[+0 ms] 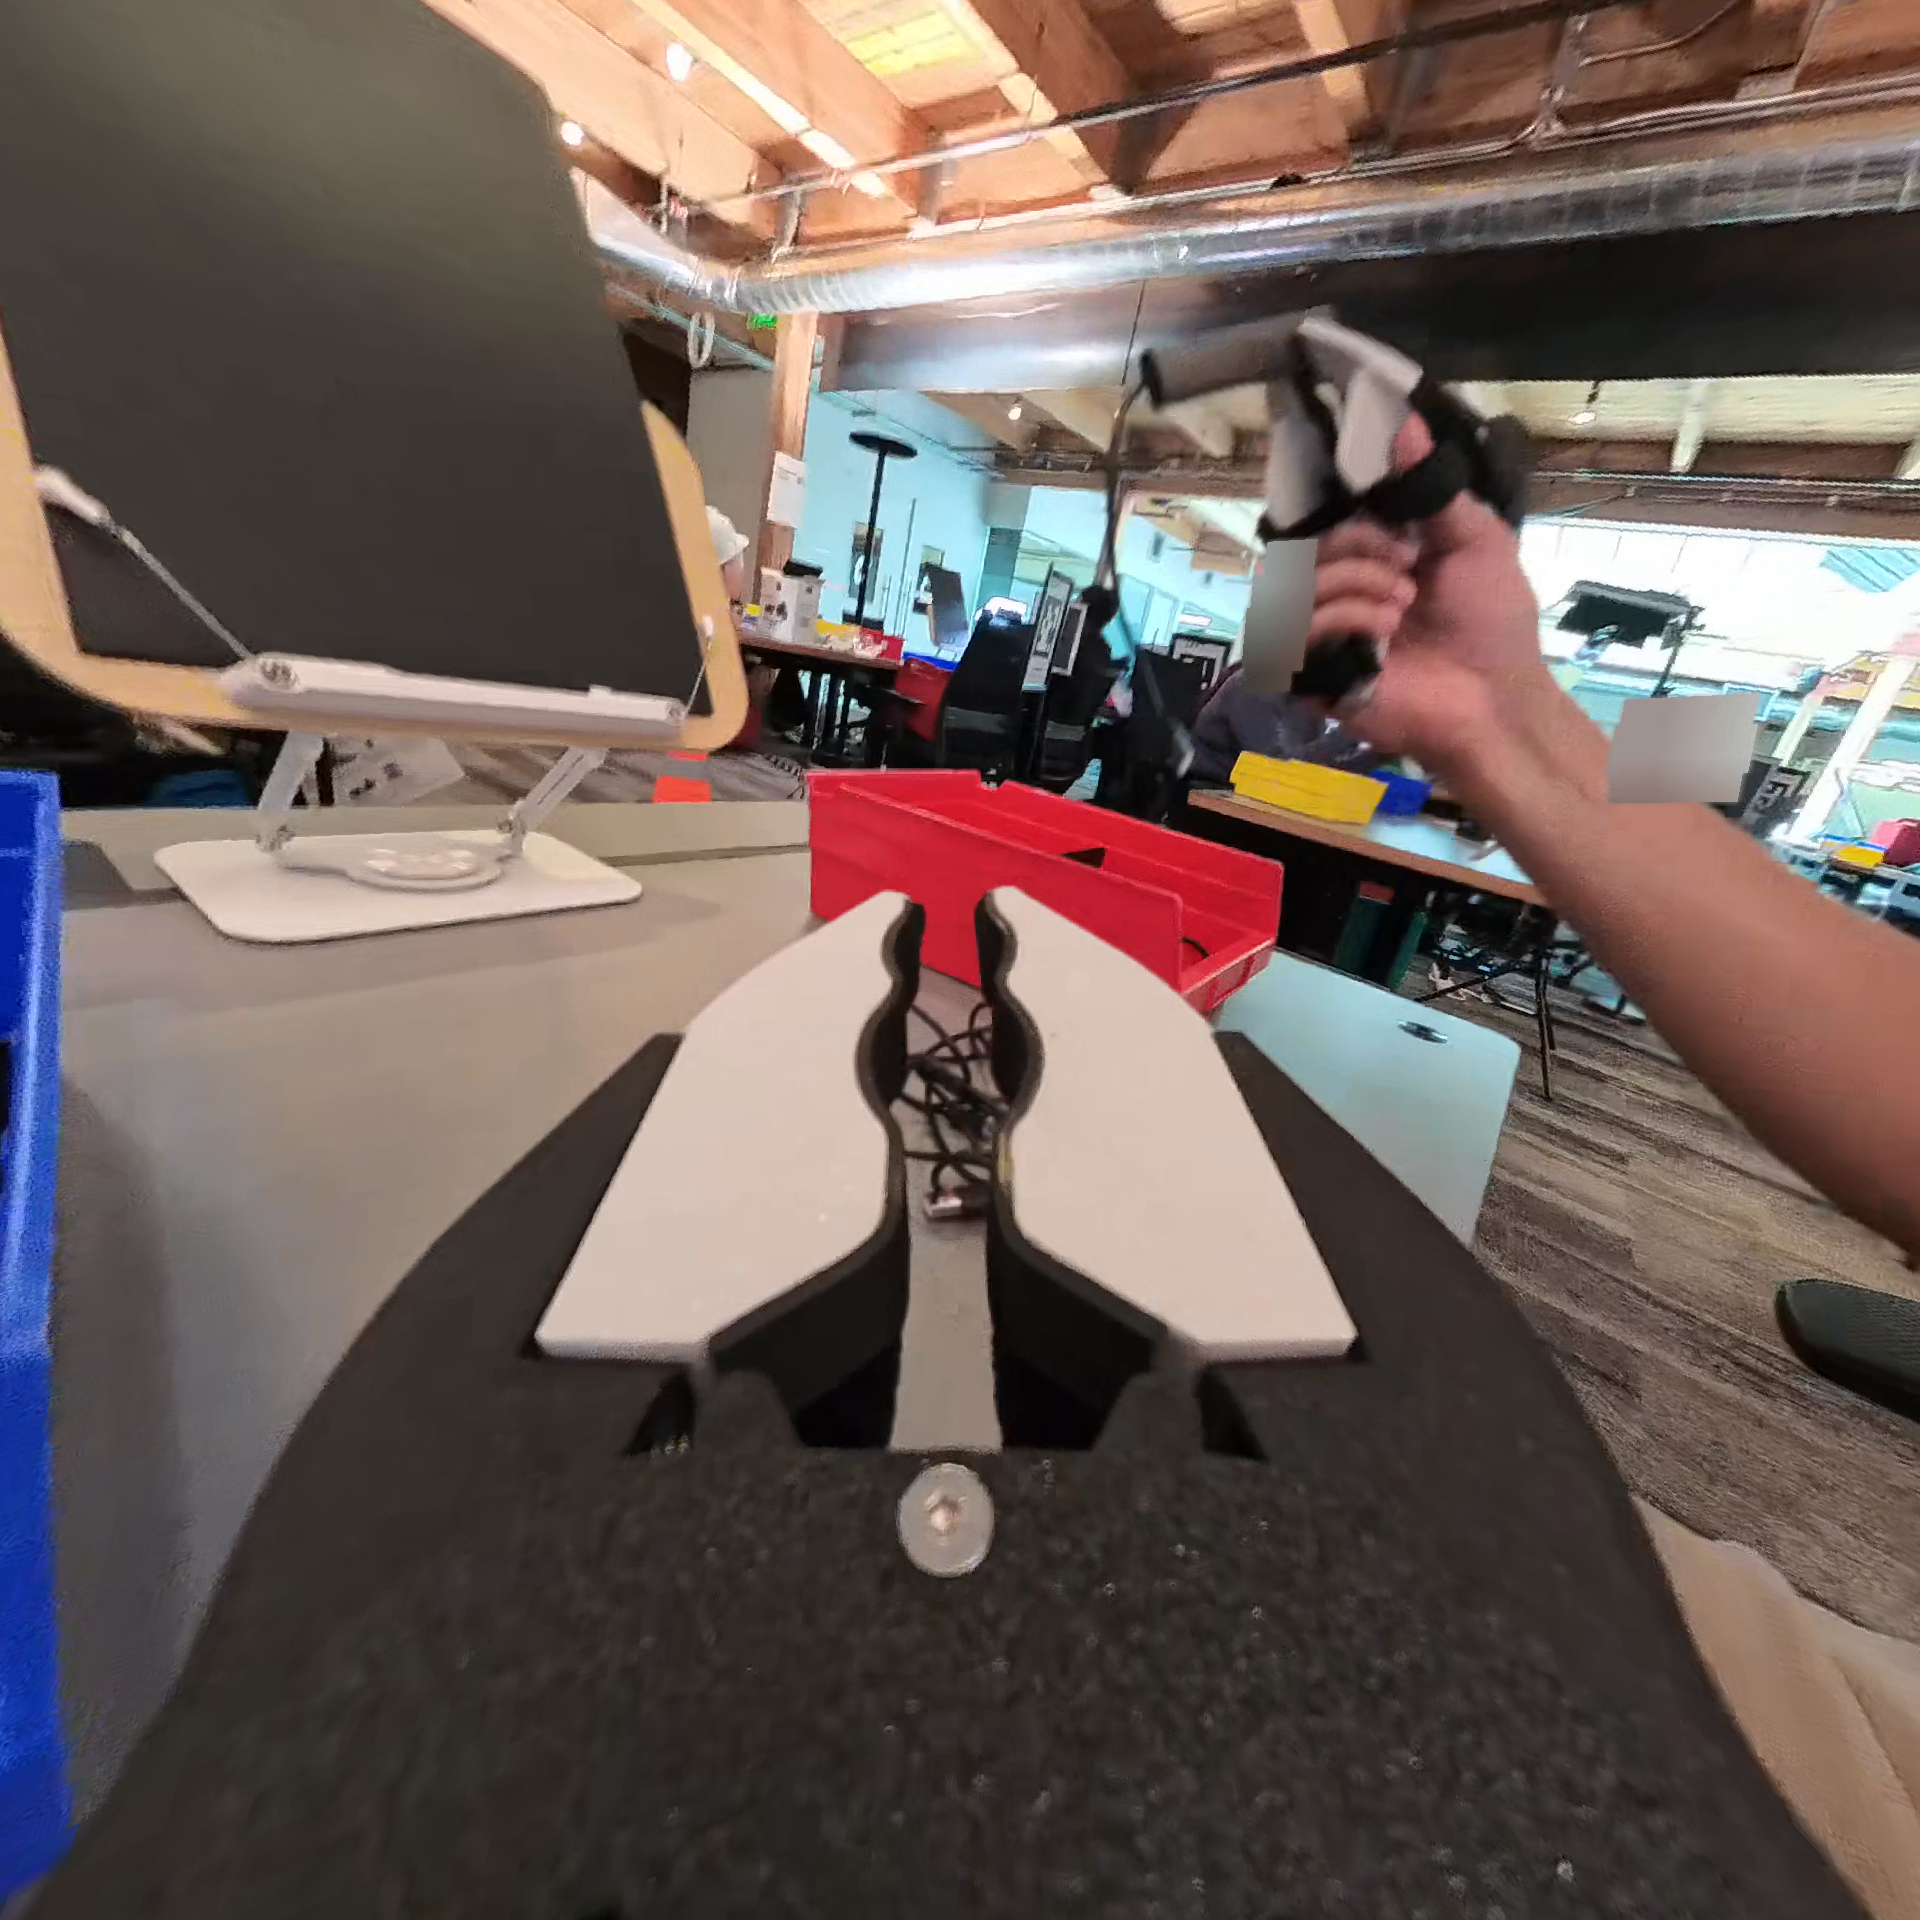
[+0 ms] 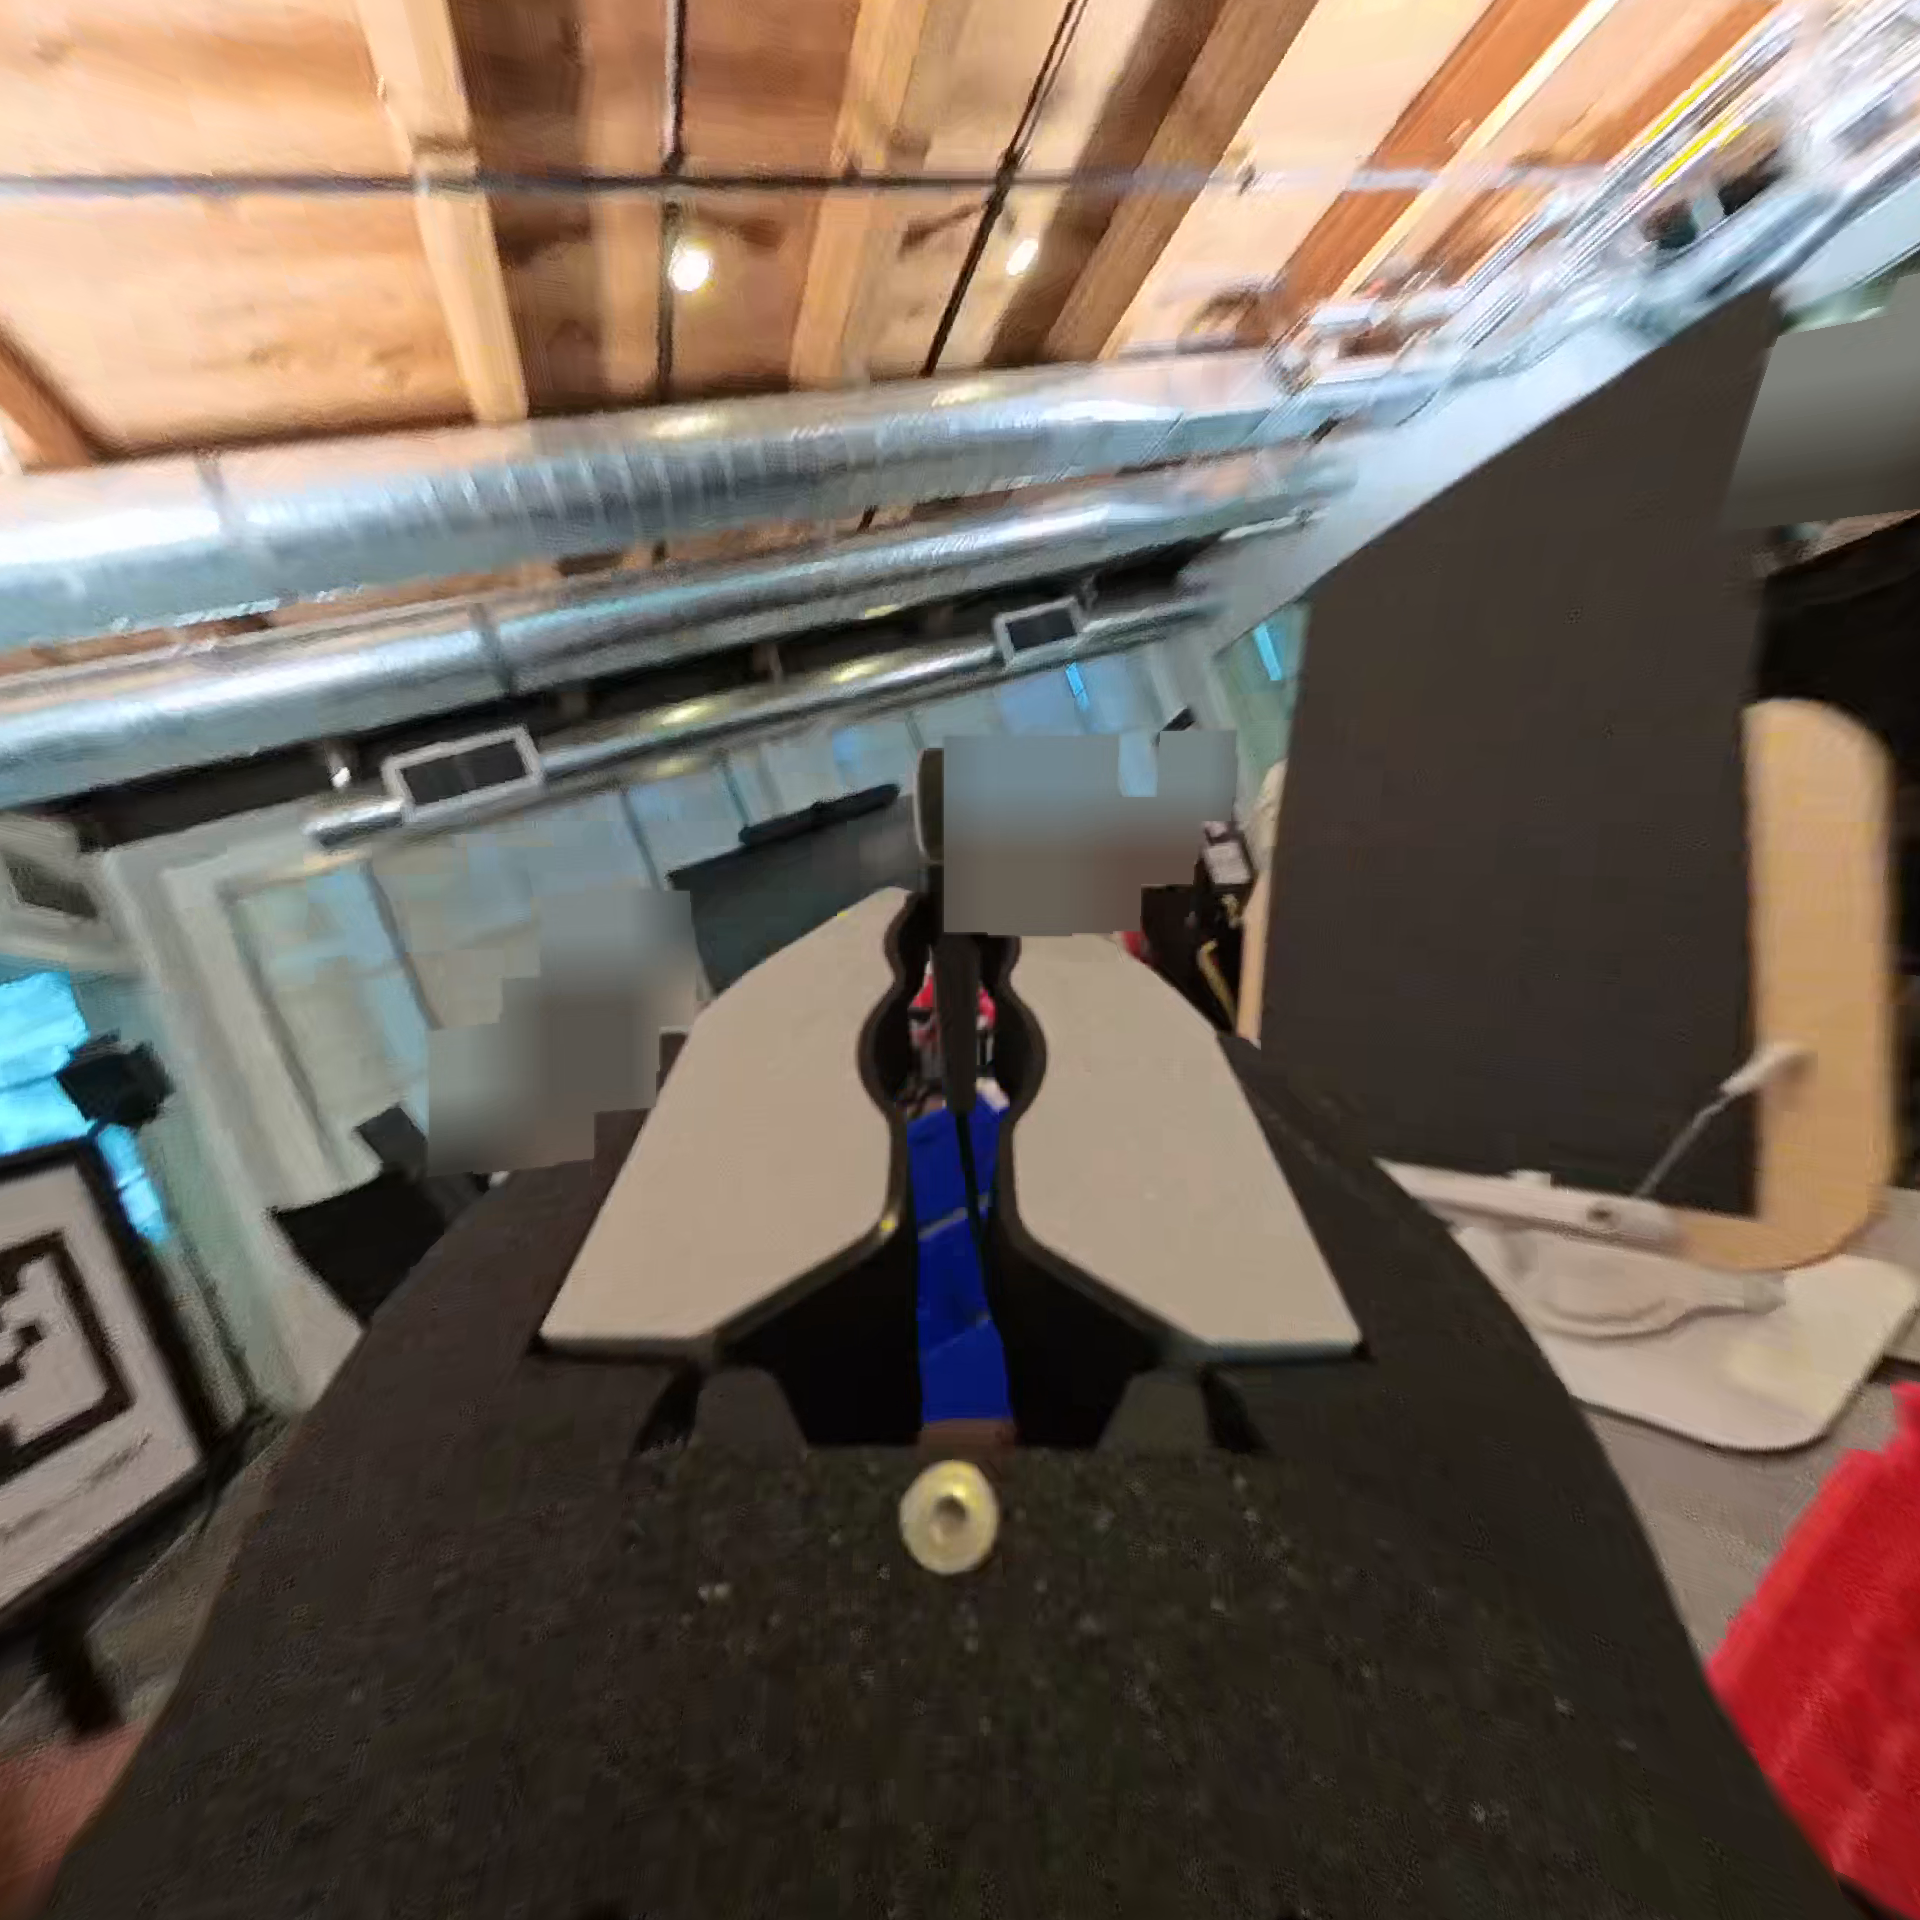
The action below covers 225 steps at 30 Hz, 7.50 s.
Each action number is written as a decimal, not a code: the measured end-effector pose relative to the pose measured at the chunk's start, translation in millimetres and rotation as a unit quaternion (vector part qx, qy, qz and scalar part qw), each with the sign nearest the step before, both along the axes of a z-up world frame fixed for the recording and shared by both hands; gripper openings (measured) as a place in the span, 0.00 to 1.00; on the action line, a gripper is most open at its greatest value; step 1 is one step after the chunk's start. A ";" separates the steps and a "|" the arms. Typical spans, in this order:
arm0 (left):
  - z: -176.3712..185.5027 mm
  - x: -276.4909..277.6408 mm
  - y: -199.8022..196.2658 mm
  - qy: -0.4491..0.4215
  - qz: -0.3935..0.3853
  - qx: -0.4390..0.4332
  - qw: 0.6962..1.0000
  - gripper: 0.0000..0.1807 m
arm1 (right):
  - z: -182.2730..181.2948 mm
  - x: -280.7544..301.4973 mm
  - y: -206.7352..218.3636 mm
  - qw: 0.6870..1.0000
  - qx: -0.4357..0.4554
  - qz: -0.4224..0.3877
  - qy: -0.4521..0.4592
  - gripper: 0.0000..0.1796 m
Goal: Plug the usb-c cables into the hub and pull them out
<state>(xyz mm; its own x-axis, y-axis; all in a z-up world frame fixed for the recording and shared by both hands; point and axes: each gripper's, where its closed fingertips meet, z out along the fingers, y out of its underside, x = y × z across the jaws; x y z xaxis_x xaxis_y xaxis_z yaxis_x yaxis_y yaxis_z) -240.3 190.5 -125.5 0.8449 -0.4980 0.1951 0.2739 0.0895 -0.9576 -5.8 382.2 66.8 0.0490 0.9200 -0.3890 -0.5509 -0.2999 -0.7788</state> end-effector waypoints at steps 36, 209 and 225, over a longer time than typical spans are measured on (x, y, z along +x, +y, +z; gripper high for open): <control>-102.5 85.6 117.2 0.214 -0.095 -0.357 0.904 0.00 | -252.0 -95.2 -92.2 0.857 -0.016 0.103 -0.505 0.18; -105.4 83.7 -113.1 0.203 -0.143 -0.257 0.934 0.13 | -55.9 11.2 -12.8 0.668 0.264 -0.079 -0.692 0.03; -110.5 69.0 -106.0 0.203 -0.106 -0.274 0.934 0.13 | -270.2 78.0 61.4 0.618 -0.052 -0.249 -0.744 0.03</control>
<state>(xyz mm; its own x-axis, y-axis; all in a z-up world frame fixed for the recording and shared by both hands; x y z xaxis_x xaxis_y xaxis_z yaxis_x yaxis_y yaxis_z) -171.3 84.5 -236.0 0.7989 -0.5813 0.1548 -0.1647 -0.4588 -0.8731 72.2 443.6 -203.4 0.6903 0.6211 0.3711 0.7075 -0.4722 -0.5258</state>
